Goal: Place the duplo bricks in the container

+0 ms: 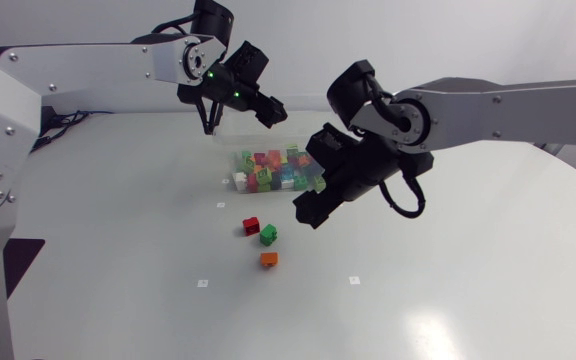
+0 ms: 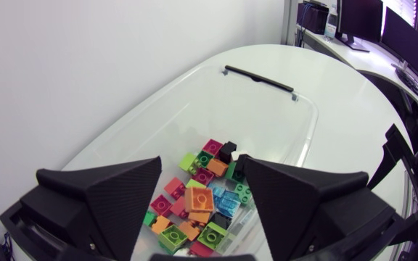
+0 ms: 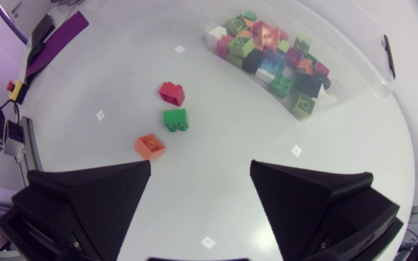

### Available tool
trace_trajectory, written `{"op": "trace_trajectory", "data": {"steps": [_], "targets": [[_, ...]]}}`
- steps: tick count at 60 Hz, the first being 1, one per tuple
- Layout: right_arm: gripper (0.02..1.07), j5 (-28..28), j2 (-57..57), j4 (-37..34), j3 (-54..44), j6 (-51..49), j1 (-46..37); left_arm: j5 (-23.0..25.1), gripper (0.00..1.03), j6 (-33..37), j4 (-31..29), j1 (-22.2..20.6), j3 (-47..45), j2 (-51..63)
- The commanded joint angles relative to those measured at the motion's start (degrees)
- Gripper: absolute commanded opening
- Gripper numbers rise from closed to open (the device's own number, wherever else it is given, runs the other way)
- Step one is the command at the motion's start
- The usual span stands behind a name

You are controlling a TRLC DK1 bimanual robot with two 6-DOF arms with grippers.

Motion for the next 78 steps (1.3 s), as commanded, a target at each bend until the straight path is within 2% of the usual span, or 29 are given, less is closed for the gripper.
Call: {"op": "trace_trajectory", "data": {"steps": [1,12,21,27,36,51,68,78], "targets": [[1.01,0.6,0.3,0.5,-2.5,-1.0,1.4,-0.5,0.99,1.3,-2.3,-0.1,2.1,1.1],[1.01,1.9,3.9,0.6,-2.7,-0.4,5.3,-2.3,0.99,4.0,-4.2,1.8,-4.8,-7.1],[1.0,1.6,8.4,-1.6,1.8,3.9,7.4,-2.4,0.99,6.1,-4.2,4.2,-13.4,-15.5],[1.0,1.6,11.7,-6.5,7.0,6.7,9.0,-2.3,0.99,7.7,-4.0,5.1,-19.3,-20.0],[1.0,1.2,18.0,-16.5,16.8,15.1,11.1,-2.3,0.99,8.7,-1.4,6.8,-27.6,-26.4],[1.0,-0.9,25.4,-23.6,26.1,23.7,12.0,-2.3,0.99,9.3,2.3,8.1,-38.6,-34.1],[1.0,2.4,31.2,-25.4,30.4,30.5,12.3,-2.3,0.99,11.8,7.2,10.6,-49.3,-38.6],[0.92,2.3,33.5,-26.8,32.0,31.4,11.2,-2.3,0.99,12.4,10.3,10.8,-54.0,-41.1]]}}
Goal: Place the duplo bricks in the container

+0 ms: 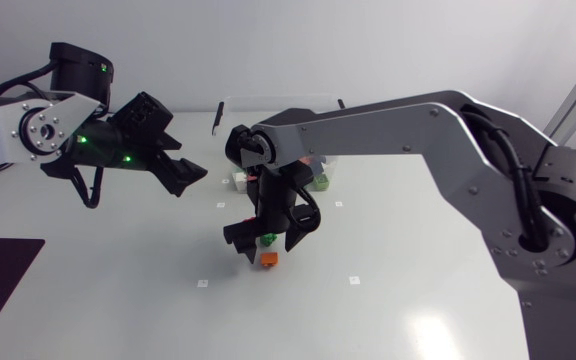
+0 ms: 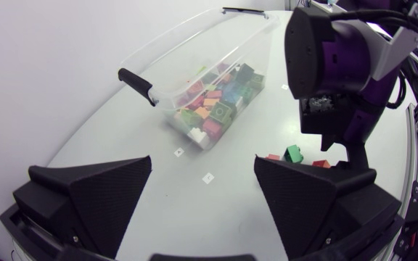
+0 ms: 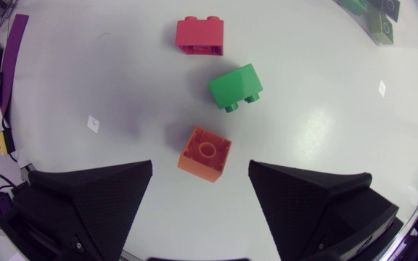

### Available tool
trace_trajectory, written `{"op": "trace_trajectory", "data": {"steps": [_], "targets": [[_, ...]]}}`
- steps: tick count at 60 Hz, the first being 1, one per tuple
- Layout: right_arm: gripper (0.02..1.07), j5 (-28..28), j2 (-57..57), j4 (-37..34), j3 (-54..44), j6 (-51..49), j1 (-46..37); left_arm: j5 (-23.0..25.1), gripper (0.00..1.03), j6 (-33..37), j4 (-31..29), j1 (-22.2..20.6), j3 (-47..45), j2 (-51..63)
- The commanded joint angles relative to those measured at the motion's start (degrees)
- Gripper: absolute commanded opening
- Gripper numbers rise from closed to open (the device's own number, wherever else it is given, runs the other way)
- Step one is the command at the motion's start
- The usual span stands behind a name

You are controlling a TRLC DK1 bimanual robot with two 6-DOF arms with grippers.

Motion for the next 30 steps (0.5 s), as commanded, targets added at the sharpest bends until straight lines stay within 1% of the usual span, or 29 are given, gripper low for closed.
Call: {"op": "trace_trajectory", "data": {"steps": [1,8,15,21,23,30], "targets": [[0.91,0.5,2.8,-1.7,2.1,2.4,-0.6,-0.1,0.99,1.6,1.6,0.4,-2.6,-2.2],[0.79,0.5,4.0,-3.2,3.7,3.2,-0.8,-0.1,0.99,2.0,1.8,1.0,-3.4,-2.6],[0.73,0.6,4.5,-3.5,3.7,3.2,-1.0,-0.1,0.99,2.5,2.6,1.5,-4.4,-3.2],[0.63,0.5,4.9,-3.9,3.7,3.1,-1.8,-0.1,0.99,3.2,2.8,1.8,-5.4,-3.4],[0.61,0.5,4.9,-4.1,3.8,3.1,-2.0,-0.1,0.99,3.4,3.2,1.9,-5.9,-3.5],[0.61,0.4,4.9,-4.6,3.7,3.0,-2.8,0.3,0.99,3.7,4.2,1.9,-7.3,-3.6]]}}
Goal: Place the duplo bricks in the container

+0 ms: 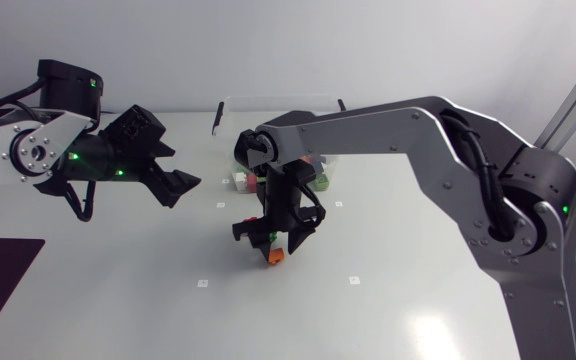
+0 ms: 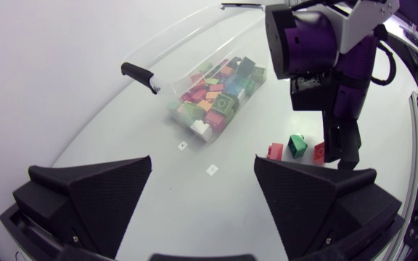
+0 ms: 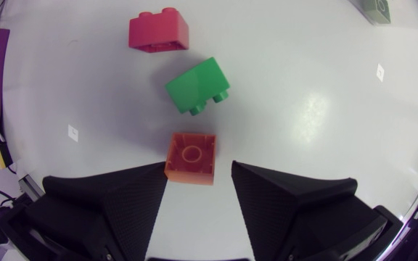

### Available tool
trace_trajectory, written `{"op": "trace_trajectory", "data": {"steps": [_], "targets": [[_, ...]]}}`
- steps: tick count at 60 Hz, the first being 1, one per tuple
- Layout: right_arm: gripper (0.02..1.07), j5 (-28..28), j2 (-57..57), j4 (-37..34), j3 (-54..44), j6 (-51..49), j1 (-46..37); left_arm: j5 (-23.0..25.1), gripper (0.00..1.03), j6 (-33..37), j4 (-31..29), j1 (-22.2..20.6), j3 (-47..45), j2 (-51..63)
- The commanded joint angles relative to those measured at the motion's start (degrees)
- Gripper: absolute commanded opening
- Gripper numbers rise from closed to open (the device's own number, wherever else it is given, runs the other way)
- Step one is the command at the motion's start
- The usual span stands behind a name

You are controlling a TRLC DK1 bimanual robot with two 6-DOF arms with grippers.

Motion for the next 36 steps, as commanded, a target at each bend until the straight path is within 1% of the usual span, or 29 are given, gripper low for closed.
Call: {"op": "trace_trajectory", "data": {"steps": [1,4,7,8,26,30,33,36], "targets": [[0.61,0.3,1.5,-1.0,0.8,1.5,-0.7,0.2,0.99,1.1,0.5,0.5,-2.1,-1.1],[0.61,0.3,1.5,-1.0,0.8,1.5,-0.9,0.3,0.99,1.1,0.5,0.5,-2.2,-1.3],[0.55,0.3,1.5,-1.0,1.1,1.1,-1.0,0.3,0.99,1.3,0.5,0.5,-2.6,-1.6],[0.55,0.3,1.5,-1.0,1.2,1.0,-1.0,0.3,0.99,1.3,0.5,0.5,-2.7,-1.6],[0.55,-0.3,2.4,-1.7,2.6,-1.9,-1.2,0.4,0.99,2.6,0.6,0.9,-5.1,-3.6],[0.47,-0.3,2.0,-1.9,1.6,-2.6,-1.3,0.4,0.99,3.1,0.6,1.0,-5.9,-3.8],[0.46,-0.3,1.4,-1.9,0.3,-3.0,-1.3,0.5,0.99,3.5,0.6,1.2,-6.5,-3.8],[0.43,-0.4,0.7,-1.7,-1.0,-3.2,-1.2,0.5,0.99,3.8,0.6,1.5,-6.8,-3.9]]}}
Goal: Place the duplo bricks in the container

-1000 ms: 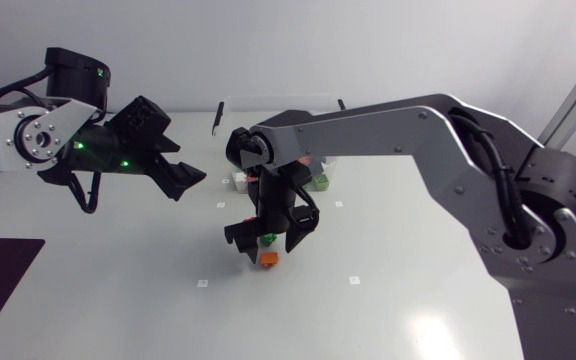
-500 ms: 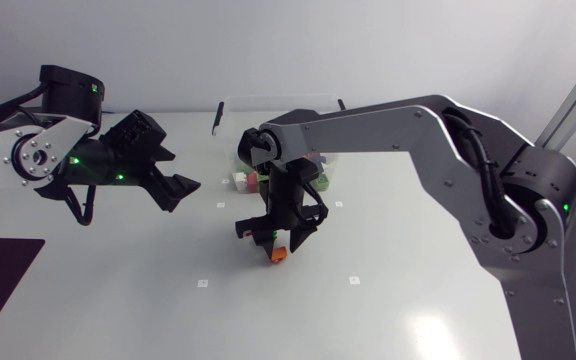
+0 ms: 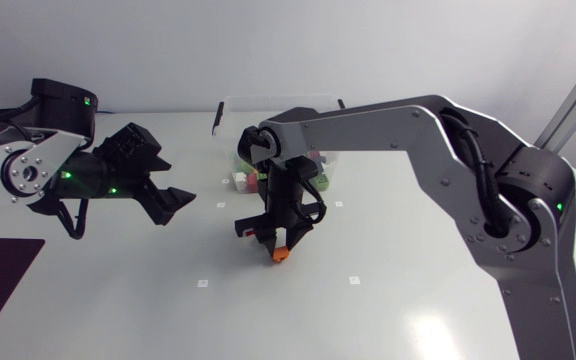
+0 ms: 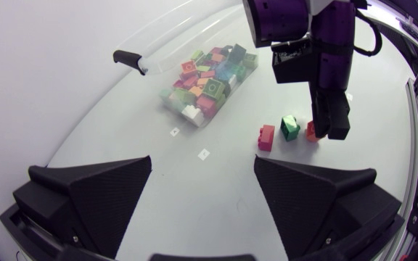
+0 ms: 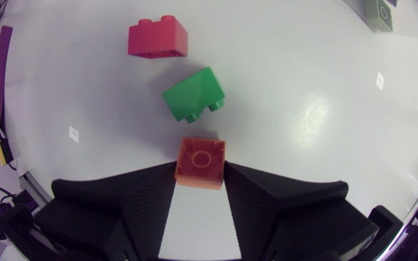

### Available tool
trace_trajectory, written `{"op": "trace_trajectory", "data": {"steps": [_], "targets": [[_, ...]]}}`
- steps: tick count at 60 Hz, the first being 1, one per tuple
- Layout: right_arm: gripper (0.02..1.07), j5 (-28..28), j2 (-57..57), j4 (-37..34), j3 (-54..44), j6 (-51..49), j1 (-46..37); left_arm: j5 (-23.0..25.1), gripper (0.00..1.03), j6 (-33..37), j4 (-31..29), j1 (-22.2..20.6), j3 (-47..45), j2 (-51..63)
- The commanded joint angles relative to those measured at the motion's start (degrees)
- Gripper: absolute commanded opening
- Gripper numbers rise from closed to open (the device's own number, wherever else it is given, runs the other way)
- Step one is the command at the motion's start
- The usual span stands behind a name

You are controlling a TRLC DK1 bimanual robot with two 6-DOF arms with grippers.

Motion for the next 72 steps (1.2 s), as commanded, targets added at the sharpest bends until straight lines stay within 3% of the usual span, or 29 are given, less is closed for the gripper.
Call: {"op": "trace_trajectory", "data": {"steps": [1,7,24,50,63,72], "targets": [[0.41,0.1,-0.2,-0.9,-2.5,-1.1,-0.3,0.4,0.99,1.8,0.6,0.8,-1.9,-0.9],[0.3,0.0,-1.2,0.2,-3.9,-1.5,-0.2,0.8,0.99,1.9,0.6,0.9,-2.3,-1.3],[0.3,1.6,-11.0,2.5,-9.9,-1.9,-1.8,2.2,0.99,3.7,2.0,-1.6,-5.8,0.4],[0.3,2.5,-28.3,5.4,-8.3,-5.1,-8.7,3.5,0.99,3.7,8.9,-10.1,-1.5,18.9],[0.3,1.5,-32.3,6.6,-6.5,-7.5,-11.0,3.5,0.99,3.7,14.3,-10.3,2.2,26.3],[0.3,-2.1,-33.3,6.8,-4.0,-9.1,-13.2,7.8,0.98,4.0,16.6,-8.4,5.1,29.6]]}}
